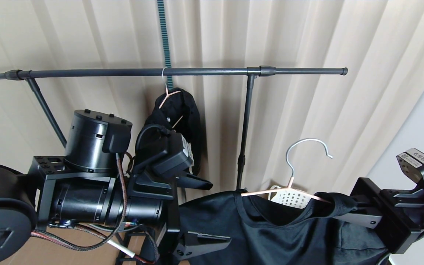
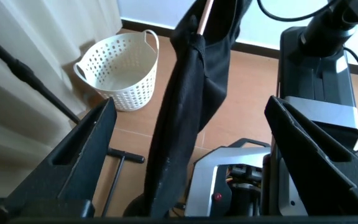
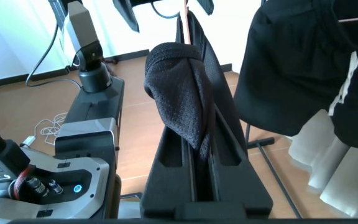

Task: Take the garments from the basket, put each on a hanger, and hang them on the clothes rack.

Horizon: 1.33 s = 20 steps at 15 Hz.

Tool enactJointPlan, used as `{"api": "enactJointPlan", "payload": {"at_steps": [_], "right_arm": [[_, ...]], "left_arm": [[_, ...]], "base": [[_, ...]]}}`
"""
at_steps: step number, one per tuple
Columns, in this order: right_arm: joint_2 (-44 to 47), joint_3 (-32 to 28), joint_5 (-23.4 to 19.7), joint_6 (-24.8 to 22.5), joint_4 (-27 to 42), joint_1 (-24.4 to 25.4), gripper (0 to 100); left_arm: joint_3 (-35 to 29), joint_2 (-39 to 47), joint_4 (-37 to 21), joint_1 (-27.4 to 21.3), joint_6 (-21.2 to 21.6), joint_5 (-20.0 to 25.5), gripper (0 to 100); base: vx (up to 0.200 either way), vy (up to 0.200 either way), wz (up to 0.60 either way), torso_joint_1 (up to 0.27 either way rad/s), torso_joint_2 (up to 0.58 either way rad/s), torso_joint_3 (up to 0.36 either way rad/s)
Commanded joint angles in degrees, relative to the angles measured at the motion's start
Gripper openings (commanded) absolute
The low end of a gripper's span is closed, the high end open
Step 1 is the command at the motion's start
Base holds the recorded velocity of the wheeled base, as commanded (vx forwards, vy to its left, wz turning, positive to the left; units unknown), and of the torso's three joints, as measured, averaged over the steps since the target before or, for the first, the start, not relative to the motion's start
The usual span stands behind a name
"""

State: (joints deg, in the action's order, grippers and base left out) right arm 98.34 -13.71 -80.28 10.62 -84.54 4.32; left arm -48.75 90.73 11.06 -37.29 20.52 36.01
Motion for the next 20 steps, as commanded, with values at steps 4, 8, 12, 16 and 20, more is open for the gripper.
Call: {"api": "enactJointPlan", "payload": {"at_steps": [4,8,12,16,20], "right_arm": [[-1.05,0.18,-1.55,-0.07,-0.10,-0.01,0],[-1.66,0.53,-1.64,-0.07,-0.10,-0.10,0],[-1.31,0.62,-1.64,-0.16,-0.10,-0.10,0],[-1.49,0.36,-1.46,0.10,-0.10,-0.10,0],[-1.66,0.09,-1.46,0.19,-0.10,-0.10,0]], "left_arm": [[-0.03,3.04,0.46,-0.33,0.75,0.11,100],[-0.03,3.48,0.90,-0.33,0.84,0.11,0],[0.76,3.57,1.25,-0.33,1.10,0.11,0],[0.85,3.48,3.01,-0.33,1.46,0.11,0],[0.94,3.40,3.36,-0.24,1.63,0.11,0]], "base": [[0.000,0.000,0.00,0.000,0.00,0.000],[0.000,0.000,0.00,0.000,0.00,0.000],[0.000,0.000,0.00,0.000,0.00,0.000],[0.000,0.000,0.00,0.000,0.00,0.000],[0.000,0.000,0.00,0.000,0.00,0.000]]}}
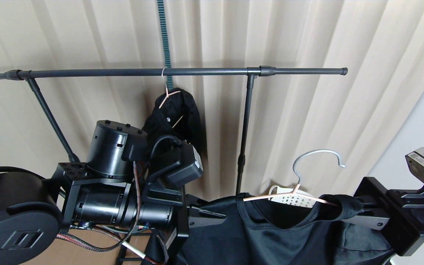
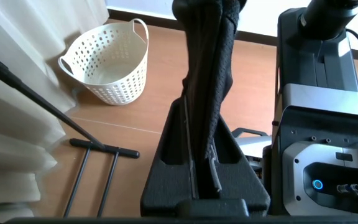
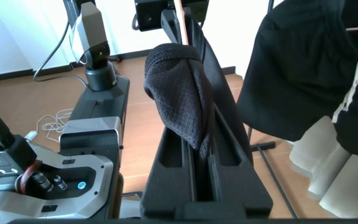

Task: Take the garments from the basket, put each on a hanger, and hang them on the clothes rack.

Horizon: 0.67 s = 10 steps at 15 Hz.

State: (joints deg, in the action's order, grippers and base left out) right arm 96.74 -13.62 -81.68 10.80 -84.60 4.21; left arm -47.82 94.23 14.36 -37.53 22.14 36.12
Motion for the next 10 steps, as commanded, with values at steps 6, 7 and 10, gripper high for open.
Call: {"api": "enactJointPlan", "payload": {"at_steps": [6,7,10], "right_arm": [[0.99,-0.36,0.20,-0.52,-0.12,-1.92,100],[1.52,-0.45,0.20,-0.78,-0.30,-2.71,100],[3.45,-0.53,0.03,-1.75,-5.40,-5.88,100]], "left_arm": [[1.42,-2.48,0.76,0.53,0.45,-0.09,0],[2.03,-3.27,0.84,0.62,0.36,-0.09,0],[4.05,-5.64,0.84,2.11,0.36,0.00,0]], "base": [[0.000,0.000,0.00,0.000,0.00,0.000],[0.000,0.000,0.00,0.000,0.00,0.000],[0.000,0.000,0.00,0.000,0.00,0.000]]}}
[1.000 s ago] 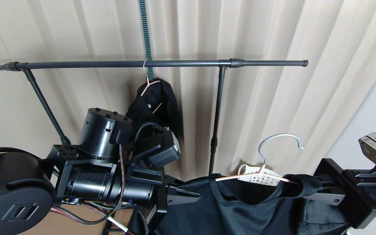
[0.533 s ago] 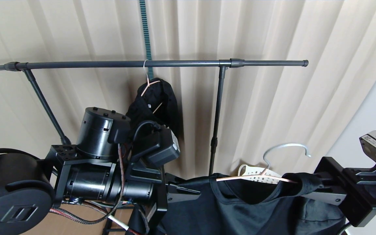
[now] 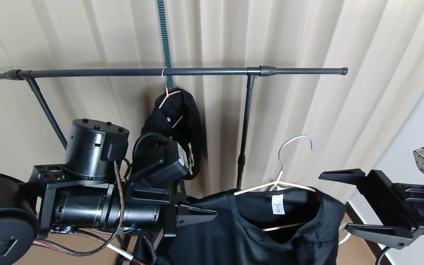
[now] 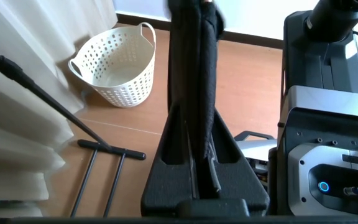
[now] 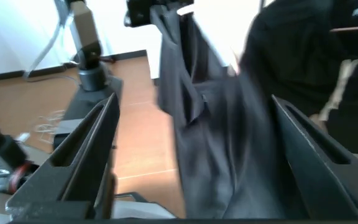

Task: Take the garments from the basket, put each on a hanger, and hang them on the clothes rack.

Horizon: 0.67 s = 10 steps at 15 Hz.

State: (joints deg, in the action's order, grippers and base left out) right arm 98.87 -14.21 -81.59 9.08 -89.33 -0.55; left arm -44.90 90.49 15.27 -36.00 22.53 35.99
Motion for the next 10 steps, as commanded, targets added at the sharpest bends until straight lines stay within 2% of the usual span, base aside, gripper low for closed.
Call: {"api": "enactJointPlan", "payload": {"at_steps": [1,10], "right_arm": [[1.94,0.06,-0.06,0.06,-0.67,-2.09,100],[4.76,0.15,0.64,-0.47,-0.67,-2.53,100]], "left_arm": [[1.57,-2.42,-0.07,1.02,-0.03,0.05,0],[5.70,-8.49,0.19,6.12,-0.12,0.31,0]], "base": [[0.000,0.000,0.00,0.000,0.00,0.000],[0.000,0.000,0.00,0.000,0.00,0.000]]}}
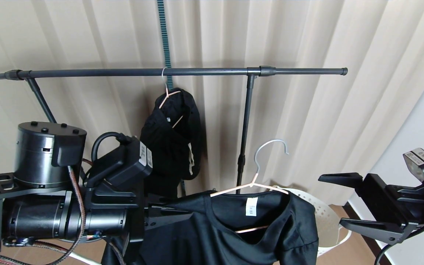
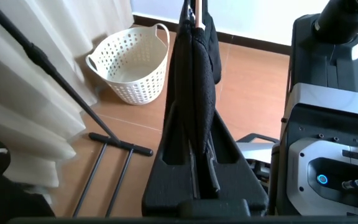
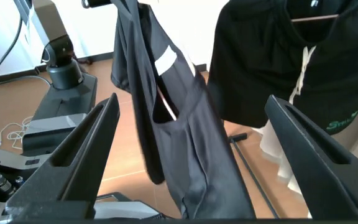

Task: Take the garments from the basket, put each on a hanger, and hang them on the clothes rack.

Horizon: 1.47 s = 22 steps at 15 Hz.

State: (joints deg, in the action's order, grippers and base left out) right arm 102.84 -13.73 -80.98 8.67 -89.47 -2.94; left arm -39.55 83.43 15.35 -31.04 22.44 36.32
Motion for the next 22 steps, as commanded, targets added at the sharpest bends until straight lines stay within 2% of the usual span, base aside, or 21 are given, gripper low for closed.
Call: {"api": "enactJointPlan", "payload": {"at_steps": [1,3,4,5,8,10,12,14,15,16,17,18,19,20,22], "right_arm": [[0.87,-0.69,0.21,-0.23,-0.53,-0.40,100],[2.28,-0.95,0.65,-6.82,-0.53,-2.34,100],[3.95,-1.13,0.83,-14.12,-0.53,-3.74,100],[3.86,-1.13,0.91,-16.58,-0.53,-4.44,100],[2.01,-0.78,1.27,-16.93,-0.53,-4.97,100],[2.72,-0.42,1.79,-23.26,-0.53,-4.97,100],[4.65,-0.25,12.60,-27.12,-0.53,-2.25,100],[5.09,-2.36,25.79,-26.95,-0.53,2.59,100],[3.33,-4.55,32.99,-25.37,3.60,5.22,100],[-1.85,-5.43,33.78,-21.32,12.04,5.93,100],[-6.86,-7.19,33.78,-17.81,21.18,6.54,100],[-7.48,-7.63,33.78,-17.54,22.58,6.81,100],[-12.75,-11.32,32.73,-17.28,37.61,8.12,100],[-14.16,-12.38,30.53,-17.28,41.92,8.48,100],[-14.95,-12.38,28.25,-17.46,43.85,8.83,100]], "left_arm": [[0.52,-2.05,0.56,2.12,-0.12,0.07,0],[1.40,-3.01,1.88,3.53,-0.21,0.16,0],[2.28,-3.45,2.85,4.23,-0.29,0.16,0],[2.46,-3.54,3.81,4.76,-0.38,0.51,0],[2.19,-3.89,4.60,5.37,-0.56,0.60,0],[2.37,-4.07,6.27,5.99,-0.65,0.95,0],[2.28,-4.51,7.33,5.99,-2.40,0.86,0],[2.28,-4.42,8.29,5.90,-2.76,0.86,0],[2.46,-4.51,8.82,5.90,-2.76,0.86,0],[2.37,-4.51,9.09,5.99,-2.84,0.86,0],[2.46,-4.77,9.09,5.99,-2.84,0.86,0],[2.46,-4.77,9.09,5.99,-2.84,0.86,0],[2.90,-5.65,9.09,6.08,-3.02,0.86,0],[2.90,-5.82,9.09,6.08,-3.02,0.86,0],[2.81,-6.09,9.09,6.08,-3.02,0.86,0]], "base": [[0.000,0.000,0.00,0.000,0.00,0.000],[0.000,0.000,0.00,0.000,0.00,0.000],[0.000,0.000,0.00,0.000,0.00,0.000],[0.000,0.000,0.00,0.000,0.00,0.000],[0.000,0.000,0.00,0.000,0.00,0.000],[0.000,0.000,0.00,0.000,0.00,0.000],[0.000,0.000,0.00,0.000,0.00,0.000],[0.000,0.000,0.00,0.000,0.00,0.000],[0.000,0.000,0.00,0.000,0.00,0.000],[0.000,0.000,0.00,0.000,0.00,0.000],[0.000,0.000,0.00,0.000,0.00,0.000],[0.000,0.000,0.00,0.000,0.00,0.000],[0.000,0.000,0.00,0.000,0.00,0.000],[0.000,0.000,0.00,0.000,0.00,0.000],[0.000,0.000,0.00,0.000,0.00,0.000]]}}
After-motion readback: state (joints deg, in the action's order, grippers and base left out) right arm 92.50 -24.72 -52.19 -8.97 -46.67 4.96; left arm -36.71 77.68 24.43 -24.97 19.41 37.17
